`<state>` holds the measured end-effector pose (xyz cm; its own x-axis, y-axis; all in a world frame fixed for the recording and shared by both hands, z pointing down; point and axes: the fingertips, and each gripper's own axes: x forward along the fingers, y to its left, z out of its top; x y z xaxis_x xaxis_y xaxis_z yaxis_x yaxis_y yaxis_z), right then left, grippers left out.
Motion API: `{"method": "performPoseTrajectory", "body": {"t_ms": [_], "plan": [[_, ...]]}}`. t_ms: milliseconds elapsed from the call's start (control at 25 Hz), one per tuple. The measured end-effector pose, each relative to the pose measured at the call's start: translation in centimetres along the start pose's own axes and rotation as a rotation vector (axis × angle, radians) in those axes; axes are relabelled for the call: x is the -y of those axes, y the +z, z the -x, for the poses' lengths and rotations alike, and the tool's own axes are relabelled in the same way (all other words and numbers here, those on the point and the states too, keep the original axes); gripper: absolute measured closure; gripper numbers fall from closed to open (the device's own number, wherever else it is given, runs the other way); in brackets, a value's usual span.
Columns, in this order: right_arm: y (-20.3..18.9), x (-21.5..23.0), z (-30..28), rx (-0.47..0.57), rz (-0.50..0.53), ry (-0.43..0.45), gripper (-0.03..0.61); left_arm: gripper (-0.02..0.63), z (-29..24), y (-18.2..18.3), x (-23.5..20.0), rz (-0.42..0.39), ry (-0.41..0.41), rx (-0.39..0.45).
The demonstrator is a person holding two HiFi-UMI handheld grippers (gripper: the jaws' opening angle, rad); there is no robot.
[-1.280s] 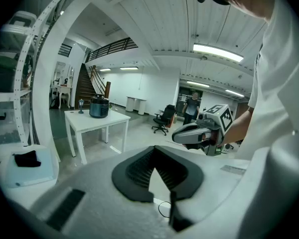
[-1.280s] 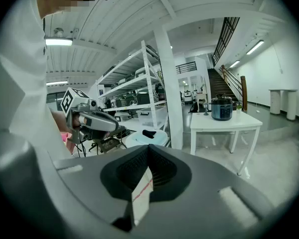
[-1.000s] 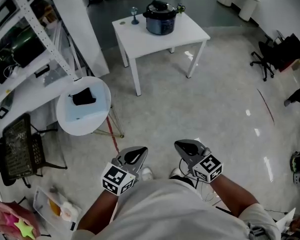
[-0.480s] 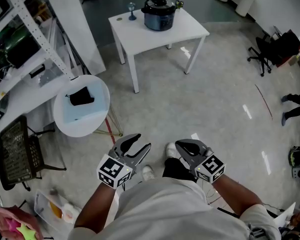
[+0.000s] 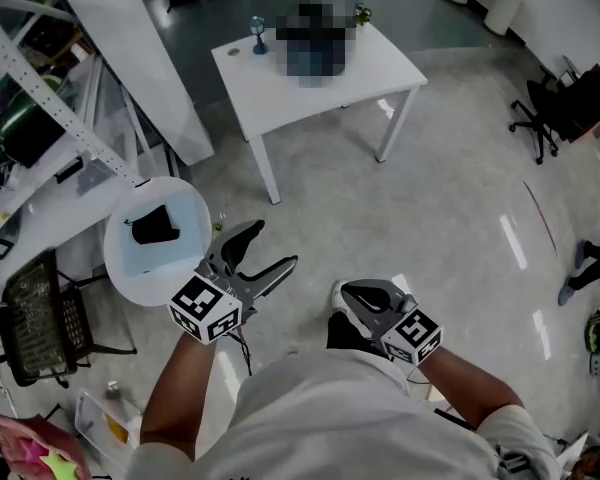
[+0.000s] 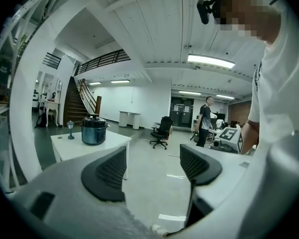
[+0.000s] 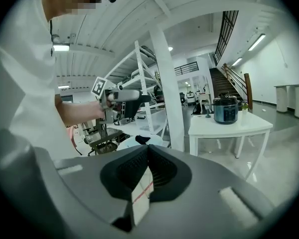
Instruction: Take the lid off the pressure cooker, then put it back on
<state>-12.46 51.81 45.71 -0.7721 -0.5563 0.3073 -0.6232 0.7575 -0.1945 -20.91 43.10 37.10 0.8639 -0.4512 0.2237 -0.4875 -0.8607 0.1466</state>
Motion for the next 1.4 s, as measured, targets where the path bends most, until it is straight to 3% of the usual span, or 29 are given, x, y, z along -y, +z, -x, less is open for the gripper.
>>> {"method": "performPoseTrajectory", "body": {"t_ms": [480,1000,1400], "plan": [[3.3,18.1,0.2,-0.02,-0.004,0.053,0.566,0.281,-16.6,5.3,-9.3,-0.006,0.058,-0.041],[4.3,27.9,-2.8,-0.047,-0.046,0.03,0.566,0.299,-25.7,9.5,-19.4,-0.054,0.061,-0.034],[7.2,36.4,-8.2,-0.067,-0.078,-0.057,0.566,0.304,-33.3,13.1,-33.0,-0.13,0.022,-0.052]]}}
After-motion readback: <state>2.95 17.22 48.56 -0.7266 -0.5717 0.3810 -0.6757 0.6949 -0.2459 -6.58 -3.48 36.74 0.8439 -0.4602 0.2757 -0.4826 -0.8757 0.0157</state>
